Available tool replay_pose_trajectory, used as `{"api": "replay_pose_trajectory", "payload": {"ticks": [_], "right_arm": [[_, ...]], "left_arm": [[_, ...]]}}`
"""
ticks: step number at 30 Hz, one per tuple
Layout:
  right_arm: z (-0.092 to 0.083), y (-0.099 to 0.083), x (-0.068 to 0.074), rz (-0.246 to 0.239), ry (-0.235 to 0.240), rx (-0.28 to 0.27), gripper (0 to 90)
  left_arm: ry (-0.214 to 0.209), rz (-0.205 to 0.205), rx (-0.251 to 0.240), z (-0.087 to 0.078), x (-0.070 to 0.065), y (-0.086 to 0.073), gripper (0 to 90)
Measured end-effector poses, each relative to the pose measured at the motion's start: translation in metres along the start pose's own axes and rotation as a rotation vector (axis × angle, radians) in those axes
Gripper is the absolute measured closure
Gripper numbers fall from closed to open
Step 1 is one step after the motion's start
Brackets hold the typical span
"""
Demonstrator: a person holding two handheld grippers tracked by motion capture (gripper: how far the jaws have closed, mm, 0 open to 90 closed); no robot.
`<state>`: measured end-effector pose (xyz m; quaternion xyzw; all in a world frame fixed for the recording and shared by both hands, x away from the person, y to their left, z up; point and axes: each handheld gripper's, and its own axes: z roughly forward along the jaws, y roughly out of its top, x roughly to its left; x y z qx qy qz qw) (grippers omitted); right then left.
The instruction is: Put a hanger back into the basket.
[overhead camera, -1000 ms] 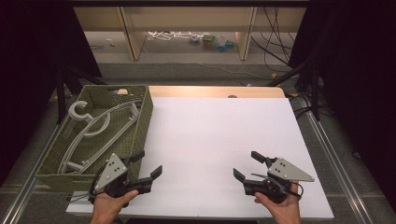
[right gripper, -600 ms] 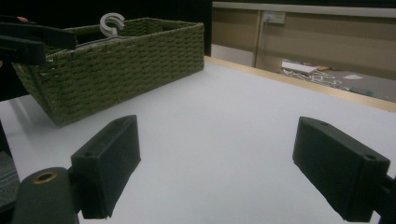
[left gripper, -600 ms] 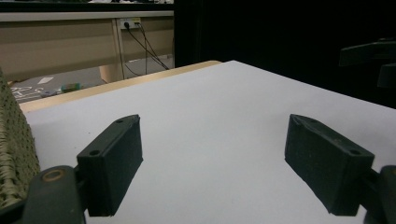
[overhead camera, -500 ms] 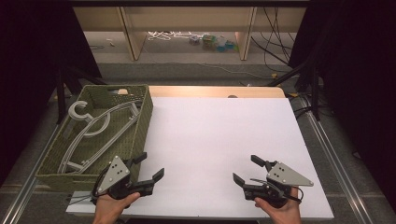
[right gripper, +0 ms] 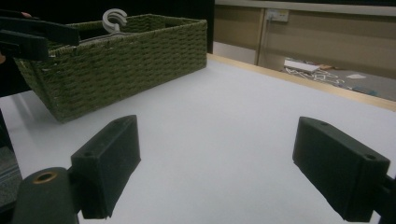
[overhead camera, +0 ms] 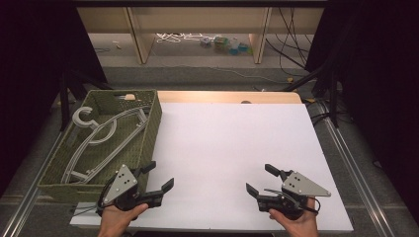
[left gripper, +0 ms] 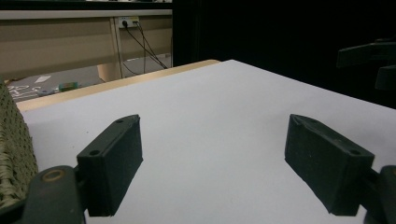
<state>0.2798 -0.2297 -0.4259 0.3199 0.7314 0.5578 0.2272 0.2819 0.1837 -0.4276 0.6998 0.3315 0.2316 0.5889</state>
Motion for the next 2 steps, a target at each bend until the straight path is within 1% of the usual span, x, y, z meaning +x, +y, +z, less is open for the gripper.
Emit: {"api": "replay_pose_trajectory", "payload": {"ticks": [2], "right_arm": [[0.0000,-0.0001,-0.0003,0.001,-0.003,0.002,15.7]], "left_arm": [[0.001,0.001,-0.001,0.0000,0.0002,0.0000,19.0]]}}
